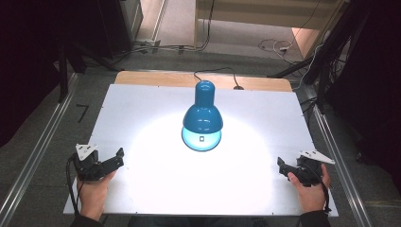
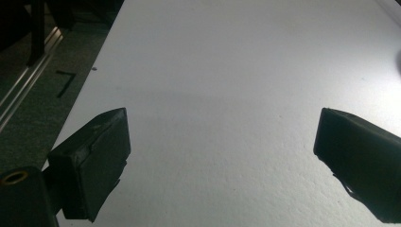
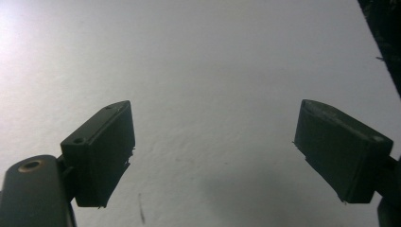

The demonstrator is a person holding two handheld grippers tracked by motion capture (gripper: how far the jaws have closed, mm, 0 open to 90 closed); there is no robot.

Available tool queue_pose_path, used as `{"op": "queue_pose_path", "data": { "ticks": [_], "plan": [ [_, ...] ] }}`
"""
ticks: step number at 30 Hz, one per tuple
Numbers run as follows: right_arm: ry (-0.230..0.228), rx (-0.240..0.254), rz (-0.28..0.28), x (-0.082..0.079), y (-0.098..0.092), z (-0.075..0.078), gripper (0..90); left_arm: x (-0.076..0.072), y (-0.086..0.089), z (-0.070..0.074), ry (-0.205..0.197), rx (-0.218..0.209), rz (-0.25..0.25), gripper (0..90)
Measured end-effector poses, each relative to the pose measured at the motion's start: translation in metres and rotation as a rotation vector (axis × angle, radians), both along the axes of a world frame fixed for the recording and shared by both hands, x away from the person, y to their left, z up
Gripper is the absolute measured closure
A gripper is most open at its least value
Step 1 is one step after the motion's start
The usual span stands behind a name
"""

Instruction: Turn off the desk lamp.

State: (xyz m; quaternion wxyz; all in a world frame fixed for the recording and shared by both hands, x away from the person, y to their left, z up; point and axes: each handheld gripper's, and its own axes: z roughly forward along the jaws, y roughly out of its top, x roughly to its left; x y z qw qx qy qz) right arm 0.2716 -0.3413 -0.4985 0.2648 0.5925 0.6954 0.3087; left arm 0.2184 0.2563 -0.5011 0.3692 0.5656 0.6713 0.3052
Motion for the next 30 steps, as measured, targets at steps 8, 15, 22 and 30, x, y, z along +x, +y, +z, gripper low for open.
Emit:
{"op": "queue_pose_path", "data": {
  "ticks": [8,15,22,30],
  "plan": [
    [-0.015,0.038,0.062,-0.004,0.014,0.005,12.0,0.0,-0.001,0.0,0.0,0.003,0.005,5.4],
    [-0.02,0.108,0.082,-0.002,0.023,0.009,12.1,0.001,-0.001,-0.001,0.005,0.002,0.004,5.5],
    [-0.052,0.144,0.123,0.0,0.036,0.015,13.3,0.001,-0.001,-0.001,0.011,0.005,0.005,5.5],
    [-0.049,0.148,0.152,0.004,0.049,0.016,13.5,0.001,-0.001,-0.001,0.011,0.008,0.006,5.5]
  ]
}}
